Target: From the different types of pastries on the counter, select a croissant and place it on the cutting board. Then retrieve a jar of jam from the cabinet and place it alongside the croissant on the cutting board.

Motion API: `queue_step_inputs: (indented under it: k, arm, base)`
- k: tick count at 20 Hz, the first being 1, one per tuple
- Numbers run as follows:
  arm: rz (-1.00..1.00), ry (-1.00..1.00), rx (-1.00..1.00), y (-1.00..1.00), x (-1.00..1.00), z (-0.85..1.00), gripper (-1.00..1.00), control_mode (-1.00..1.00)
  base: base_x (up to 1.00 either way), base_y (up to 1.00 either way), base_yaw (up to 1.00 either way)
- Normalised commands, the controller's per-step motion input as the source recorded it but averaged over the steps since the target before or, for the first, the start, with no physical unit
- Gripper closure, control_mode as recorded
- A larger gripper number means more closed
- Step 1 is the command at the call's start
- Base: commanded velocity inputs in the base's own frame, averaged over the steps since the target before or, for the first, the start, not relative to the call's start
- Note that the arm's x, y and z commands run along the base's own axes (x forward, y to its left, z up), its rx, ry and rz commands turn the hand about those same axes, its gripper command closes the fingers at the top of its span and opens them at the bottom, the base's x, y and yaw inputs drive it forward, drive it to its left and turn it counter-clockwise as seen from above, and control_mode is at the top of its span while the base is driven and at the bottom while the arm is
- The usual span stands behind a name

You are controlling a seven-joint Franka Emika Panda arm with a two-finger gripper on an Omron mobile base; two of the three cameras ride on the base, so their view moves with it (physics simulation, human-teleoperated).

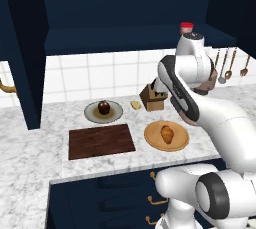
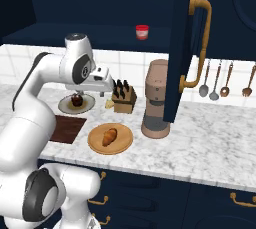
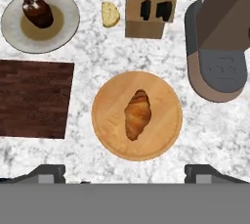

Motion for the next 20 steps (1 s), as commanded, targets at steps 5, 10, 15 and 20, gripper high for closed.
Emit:
queue_step_inputs:
  k: [5,10,15,20]
  arm:
    - [-0.08,0.04,-0.03,-0.32,0.00,-0.78,-1.00,-1.00]
    - [-0.17,0.11,-0.06,-0.12,0.00,-0.71,-1.00,-1.00]
    - [-0.10,0.02,0.03,0.01,0.15,-0.38,-1.00,-1.00]
    - [-0.02,0.00,0.13,0.00,0.34,-0.54,-1.00,-1.00]
  base:
    - [0.00,0.00,0.00]
    - [0.00,0.00,0.00]
    - [0.00,0.00,0.00]
    - [0.00,0.00,0.00]
